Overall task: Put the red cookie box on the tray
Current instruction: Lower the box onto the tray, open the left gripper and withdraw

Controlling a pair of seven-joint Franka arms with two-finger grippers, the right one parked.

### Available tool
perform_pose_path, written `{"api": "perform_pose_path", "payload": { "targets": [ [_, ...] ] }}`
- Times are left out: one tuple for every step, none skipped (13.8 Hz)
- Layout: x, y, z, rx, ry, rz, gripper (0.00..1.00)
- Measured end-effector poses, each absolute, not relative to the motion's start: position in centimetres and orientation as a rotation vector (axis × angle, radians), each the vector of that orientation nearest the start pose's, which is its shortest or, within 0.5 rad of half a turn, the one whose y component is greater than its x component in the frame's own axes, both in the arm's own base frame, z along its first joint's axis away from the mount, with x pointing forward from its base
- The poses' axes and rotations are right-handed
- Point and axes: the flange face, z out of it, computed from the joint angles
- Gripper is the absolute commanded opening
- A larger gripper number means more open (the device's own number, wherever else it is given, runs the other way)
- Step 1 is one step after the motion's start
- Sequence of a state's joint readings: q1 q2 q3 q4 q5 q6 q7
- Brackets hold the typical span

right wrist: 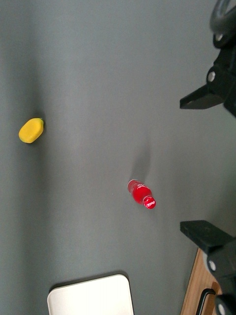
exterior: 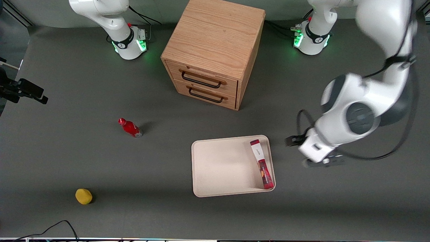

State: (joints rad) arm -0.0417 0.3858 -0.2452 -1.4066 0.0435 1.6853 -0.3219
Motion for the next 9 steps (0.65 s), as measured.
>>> {"api": "perform_pose_path", "payload": {
  "targets": [
    [63.0, -11.8, 52.1, -3.148, -0.019, 0.191, 1.00],
    [61.4, -7.7, 55.4, -3.141, 0.044, 0.217, 1.00],
    [59.8, -3.8, 57.8, -3.138, 0.112, 0.244, 1.00],
    [58.4, -0.6, 59.1, -3.142, 0.177, 0.265, 1.00],
    [57.4, 2.1, 59.3, -3.148, 0.227, 0.277, 1.00],
    [56.6, 4.0, 58.8, -3.154, 0.248, 0.301, 1.00],
    [56.3, 4.9, 58.1, -3.157, 0.255, 0.325, 1.00],
    [56.3, 4.8, 57.8, -3.157, 0.262, 0.333, 1.00],
    [56.5, 4.4, 57.9, -3.155, 0.274, 0.325, 1.00]
  ]
}}
